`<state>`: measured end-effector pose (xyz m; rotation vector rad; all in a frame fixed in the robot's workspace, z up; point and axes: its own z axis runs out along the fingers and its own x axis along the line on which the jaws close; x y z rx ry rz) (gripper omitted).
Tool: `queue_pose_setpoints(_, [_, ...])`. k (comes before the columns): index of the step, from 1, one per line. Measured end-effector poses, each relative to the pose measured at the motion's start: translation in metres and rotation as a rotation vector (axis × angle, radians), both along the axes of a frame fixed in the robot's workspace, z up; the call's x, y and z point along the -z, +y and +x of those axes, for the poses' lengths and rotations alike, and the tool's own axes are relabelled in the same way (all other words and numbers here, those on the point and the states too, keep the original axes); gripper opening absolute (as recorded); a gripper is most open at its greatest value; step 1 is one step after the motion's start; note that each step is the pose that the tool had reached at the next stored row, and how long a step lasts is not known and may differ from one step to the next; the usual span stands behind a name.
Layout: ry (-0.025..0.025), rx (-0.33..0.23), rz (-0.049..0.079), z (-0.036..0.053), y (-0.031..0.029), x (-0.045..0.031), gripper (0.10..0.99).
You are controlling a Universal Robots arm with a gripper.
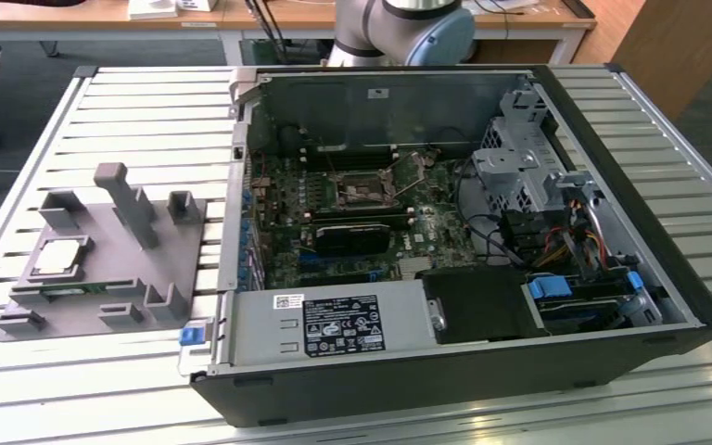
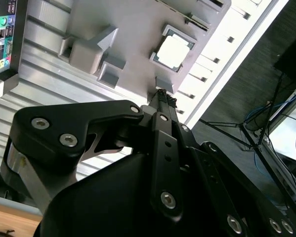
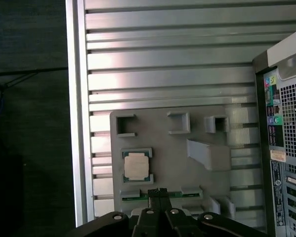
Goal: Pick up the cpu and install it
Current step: 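Reach for the cpu, then pick up the cpu and move it towards the insertion slot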
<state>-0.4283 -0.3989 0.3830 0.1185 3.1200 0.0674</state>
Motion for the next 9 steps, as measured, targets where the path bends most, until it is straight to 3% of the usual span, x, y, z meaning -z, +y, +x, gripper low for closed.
queue_pose_setpoints(5, [0.0005, 0.0, 0.0, -0.0079, 0.0, 0.0005, 0.11])
queue_pose_setpoints(9, [0.0016, 0.0, 0.0, -0.0087, 0.0, 0.0017, 0.11])
